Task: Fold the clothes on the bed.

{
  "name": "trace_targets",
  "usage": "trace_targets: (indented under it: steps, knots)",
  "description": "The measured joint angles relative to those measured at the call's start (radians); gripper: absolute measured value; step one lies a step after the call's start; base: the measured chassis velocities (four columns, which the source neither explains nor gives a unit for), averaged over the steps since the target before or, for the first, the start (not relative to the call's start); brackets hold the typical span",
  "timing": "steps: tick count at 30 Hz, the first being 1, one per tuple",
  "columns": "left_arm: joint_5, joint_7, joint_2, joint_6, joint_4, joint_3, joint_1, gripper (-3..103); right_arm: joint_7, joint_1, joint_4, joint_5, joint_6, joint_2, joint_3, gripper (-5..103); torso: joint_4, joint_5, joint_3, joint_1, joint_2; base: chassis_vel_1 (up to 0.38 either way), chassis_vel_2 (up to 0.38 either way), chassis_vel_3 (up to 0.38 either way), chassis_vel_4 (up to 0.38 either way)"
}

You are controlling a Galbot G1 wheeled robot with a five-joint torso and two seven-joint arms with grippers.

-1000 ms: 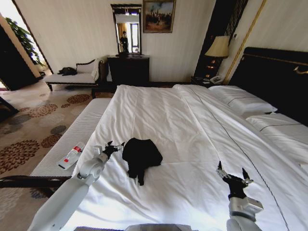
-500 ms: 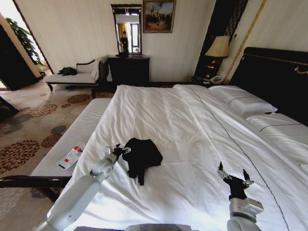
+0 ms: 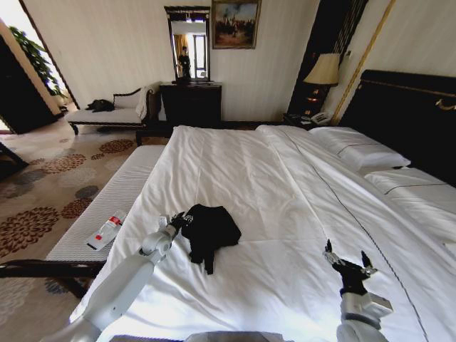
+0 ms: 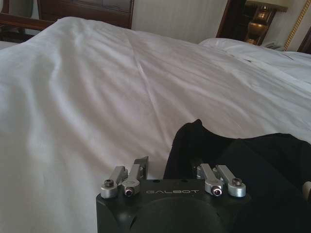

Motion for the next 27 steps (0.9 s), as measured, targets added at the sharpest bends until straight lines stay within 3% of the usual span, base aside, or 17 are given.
trace_targets:
  steps: [1, 3, 10, 11, 17, 20, 21, 22, 23, 27]
  knots:
    - [0.000, 0.000, 0.000, 0.000, 0.000, 0.000, 0.000, 45, 0.000, 0.000, 0.000, 0.000, 0.000, 0.000, 0.000, 100, 0.0000, 0.0000, 0.000, 0.000, 0.000, 0.000, 0.000, 0.000, 0.000]
    - [0.002, -0.002, -0.004, 0.002, 0.000, 0.002, 0.004, 34, 0.002, 0.000, 0.000, 0.000, 0.000, 0.002, -0.001, 100, 0.0000, 0.0000, 0.000, 0.000, 0.000, 0.000, 0.000, 0.000, 0.000]
    - [0.008, -0.019, -0.011, 0.006, -0.006, -0.004, 0.021, 13, 0.007, 0.009, -0.002, 0.001, -0.011, -0.003, -0.005, 100, 0.0000, 0.0000, 0.000, 0.000, 0.000, 0.000, 0.000, 0.000, 0.000]
    - [0.009, -0.022, -0.011, 0.006, -0.008, -0.005, 0.022, 3, 0.008, 0.012, -0.002, 0.001, -0.016, -0.006, -0.007, 100, 0.0000, 0.0000, 0.000, 0.000, 0.000, 0.000, 0.000, 0.000, 0.000]
    - [0.008, -0.027, -0.006, 0.006, -0.019, -0.005, 0.023, 0, 0.019, 0.032, -0.005, 0.027, -0.049, -0.079, -0.016, 100, -0.0002, 0.0002, 0.000, 0.000, 0.000, 0.000, 0.000, 0.000, 0.000]
    - [0.008, -0.029, 0.001, 0.006, -0.025, -0.001, 0.022, 0, 0.024, 0.066, -0.012, 0.116, -0.096, -0.201, -0.021, 100, -0.0001, 0.0002, 0.000, 0.000, 0.000, 0.000, 0.000, 0.000, 0.000]
    - [0.007, -0.030, 0.003, 0.006, -0.027, -0.001, 0.022, 0, 0.029, 0.084, -0.015, 0.172, -0.123, -0.260, -0.025, 100, -0.0003, 0.0008, 0.000, 0.000, 0.000, 0.000, 0.000, 0.000, 0.000]
    - [0.007, -0.031, 0.005, 0.006, -0.028, 0.000, 0.021, 0, 0.037, 0.118, -0.019, 0.256, -0.165, -0.366, -0.034, 100, -0.0003, 0.0005, 0.000, 0.000, 0.000, 0.000, 0.000, 0.000, 0.000]
    - [0.007, -0.031, 0.005, 0.006, -0.028, 0.000, 0.021, 0, 0.037, 0.118, -0.019, 0.256, -0.165, -0.366, -0.034, 100, -0.0003, 0.0005, 0.000, 0.000, 0.000, 0.000, 0.000, 0.000, 0.000]
    - [0.006, -0.032, 0.010, 0.006, -0.033, -0.001, 0.026, 0, 0.021, 0.240, -0.070, 0.440, -0.240, -0.598, -0.118, 100, 0.0001, 0.0003, 0.000, 0.000, 0.000, 0.000, 0.000, 0.000, 0.000]
